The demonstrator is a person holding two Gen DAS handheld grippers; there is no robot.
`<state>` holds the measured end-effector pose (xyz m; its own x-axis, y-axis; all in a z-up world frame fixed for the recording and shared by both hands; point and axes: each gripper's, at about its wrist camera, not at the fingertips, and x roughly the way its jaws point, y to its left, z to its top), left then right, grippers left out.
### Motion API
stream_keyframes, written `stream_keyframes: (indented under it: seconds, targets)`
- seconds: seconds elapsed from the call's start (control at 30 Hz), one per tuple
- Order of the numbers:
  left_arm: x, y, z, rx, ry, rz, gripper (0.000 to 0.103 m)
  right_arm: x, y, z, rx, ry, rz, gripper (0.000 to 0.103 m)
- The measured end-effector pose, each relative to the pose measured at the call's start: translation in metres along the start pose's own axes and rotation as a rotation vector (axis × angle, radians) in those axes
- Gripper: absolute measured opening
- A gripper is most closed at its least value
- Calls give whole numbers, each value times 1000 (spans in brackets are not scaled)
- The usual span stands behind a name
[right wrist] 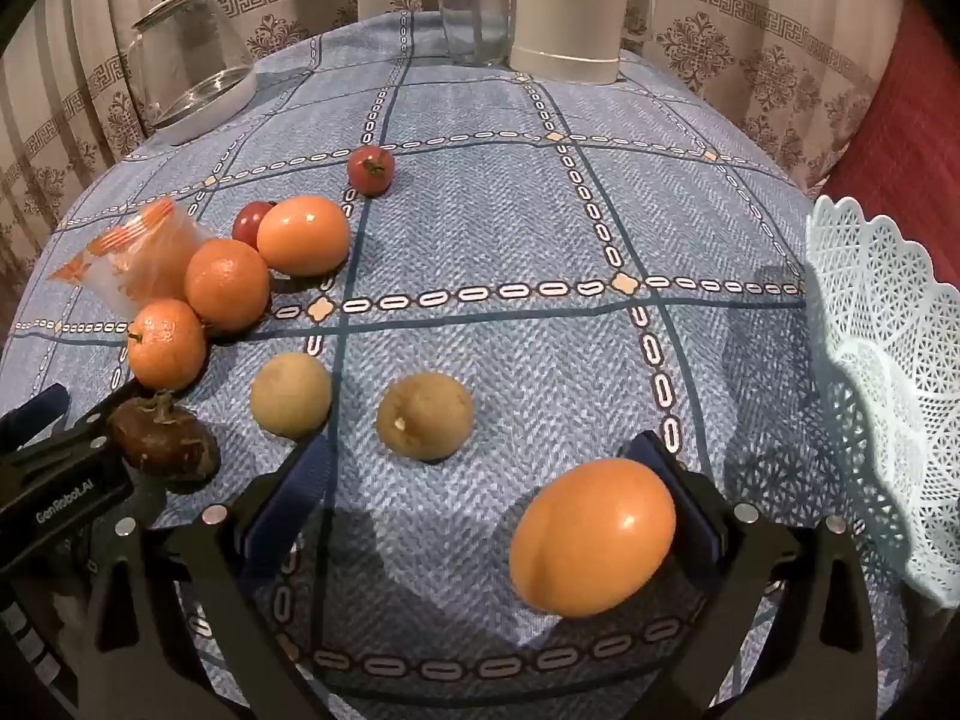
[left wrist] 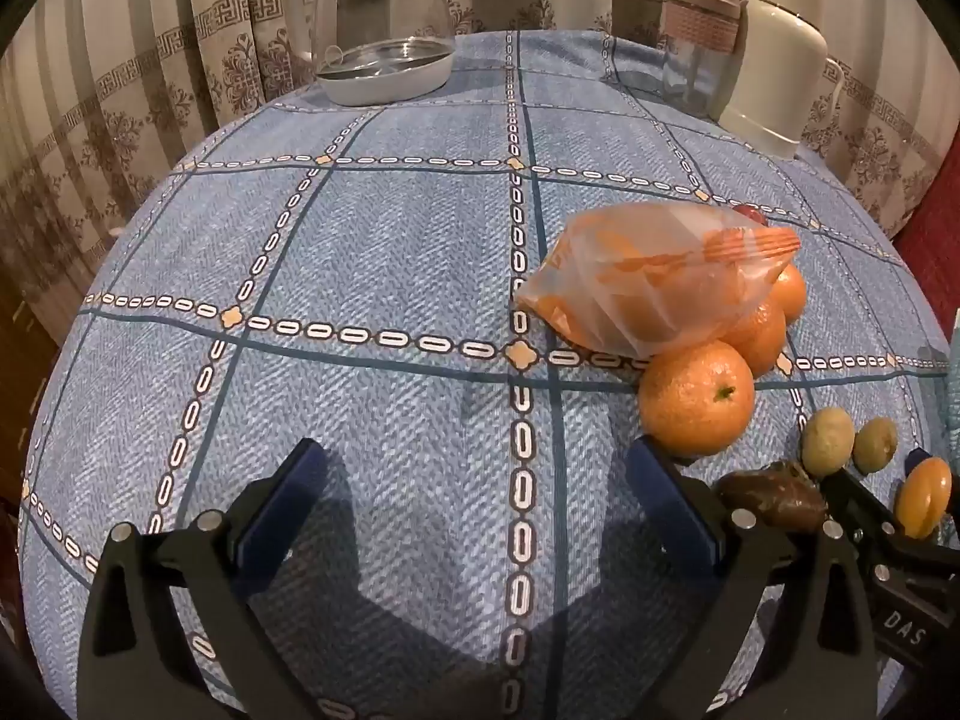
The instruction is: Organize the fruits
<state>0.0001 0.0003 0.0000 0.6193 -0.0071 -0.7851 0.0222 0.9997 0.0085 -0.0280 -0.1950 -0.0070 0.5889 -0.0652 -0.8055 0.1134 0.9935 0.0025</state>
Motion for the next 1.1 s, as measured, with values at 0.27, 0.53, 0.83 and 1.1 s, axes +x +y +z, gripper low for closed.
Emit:
stream_keyframes:
  seconds: [0.27, 0.53, 0.83, 1.1]
  targets:
    - [0, 0, 0, 1, -3, 3, 98, 0, 0, 0, 3, -3, 4, 101]
    - [3, 1, -3, 4, -3, 6, 98, 0, 0, 0, 4, -3, 5, 101]
    - [3, -3, -4, 4, -3, 6, 98, 0, 1, 1, 8, -4, -5, 101]
    - [2, -3, -2, 3, -2, 5, 98, -2, 1, 0, 9, -4, -3, 101]
